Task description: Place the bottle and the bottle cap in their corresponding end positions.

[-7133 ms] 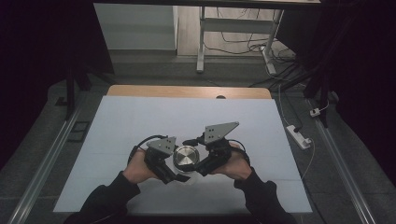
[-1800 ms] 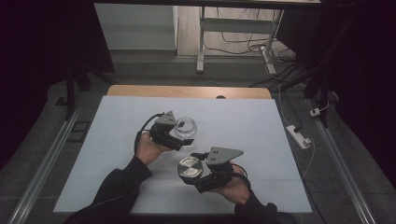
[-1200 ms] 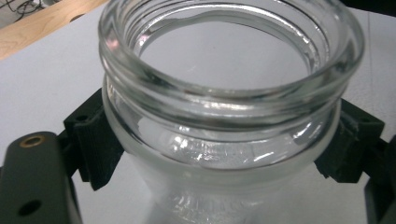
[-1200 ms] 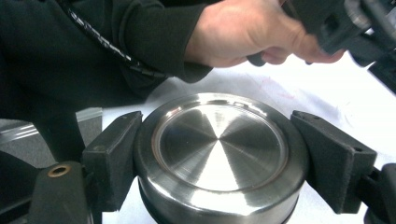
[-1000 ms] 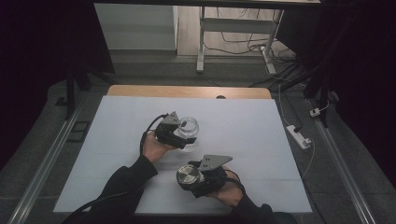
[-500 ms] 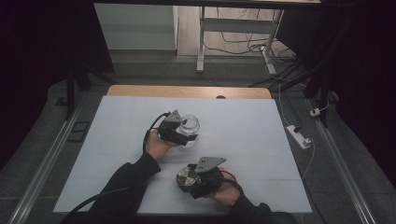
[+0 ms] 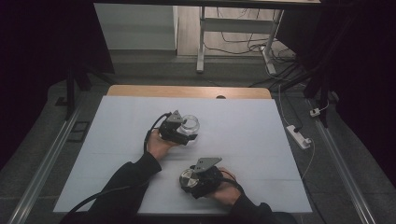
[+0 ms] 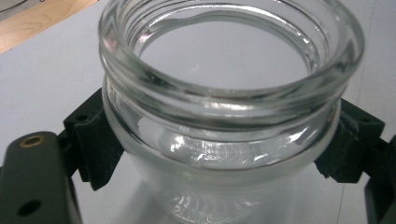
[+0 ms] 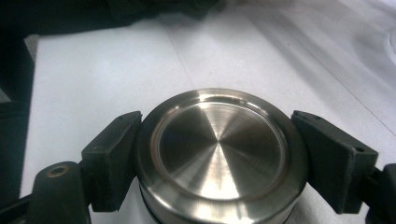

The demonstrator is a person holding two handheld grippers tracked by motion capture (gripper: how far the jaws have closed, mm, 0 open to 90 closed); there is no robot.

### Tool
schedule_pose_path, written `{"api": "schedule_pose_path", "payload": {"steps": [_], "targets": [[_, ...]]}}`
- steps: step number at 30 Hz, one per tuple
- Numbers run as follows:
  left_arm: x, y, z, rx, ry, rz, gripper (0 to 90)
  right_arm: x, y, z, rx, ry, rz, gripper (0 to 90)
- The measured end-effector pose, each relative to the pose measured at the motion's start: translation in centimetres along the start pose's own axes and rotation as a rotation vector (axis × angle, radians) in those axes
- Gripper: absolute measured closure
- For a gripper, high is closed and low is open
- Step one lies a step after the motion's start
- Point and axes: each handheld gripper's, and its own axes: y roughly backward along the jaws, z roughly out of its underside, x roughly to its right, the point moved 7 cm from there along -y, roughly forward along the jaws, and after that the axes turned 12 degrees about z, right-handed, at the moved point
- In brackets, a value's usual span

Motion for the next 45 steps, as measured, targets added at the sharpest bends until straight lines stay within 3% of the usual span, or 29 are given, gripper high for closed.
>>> {"api": "schedule_pose_path", "payload": {"steps": [4, 11, 17, 21, 25, 31, 37, 45], "targets": [[0.0, 0.0, 0.1, 0.005, -0.001, 0.003, 15.3, 0.1, -0.5, 0.3, -0.036, 0.035, 0.026, 18.8], [0.0, 0.0, 0.2, -0.006, -0.002, 0.003, 15.0, 0.1, -0.7, 0.1, -0.043, 0.012, 0.031, 17.7], [0.1, 0.2, 0.1, -0.033, -0.004, 0.008, 10.3, 0.4, -0.4, -0.5, -0.021, -0.034, 0.046, 11.1], [0.2, 0.6, 0.3, -0.037, 0.027, 0.027, 6.2, 0.6, 0.1, -1.0, 0.003, -0.06, 0.046, 9.5], [0.2, 1.3, 0.4, -0.042, 0.05, 0.039, 2.6, 1.0, 0.7, -1.6, 0.034, -0.084, 0.048, 8.2], [0.9, 2.8, 1.1, -0.066, 0.05, 0.042, 0.0, 1.5, 1.8, -2.1, 0.056, -0.108, 0.057, 6.9], [2.1, 4.6, 1.4, -0.031, 0.094, 0.059, 0.0, 2.5, 3.0, -2.2, 0.079, -0.135, 0.08, 6.2], [4.2, 6.8, 2.4, -0.019, 0.103, 0.077, 0.0, 3.9, 4.3, -1.9, 0.074, -0.178, 0.103, 3.8]]}}
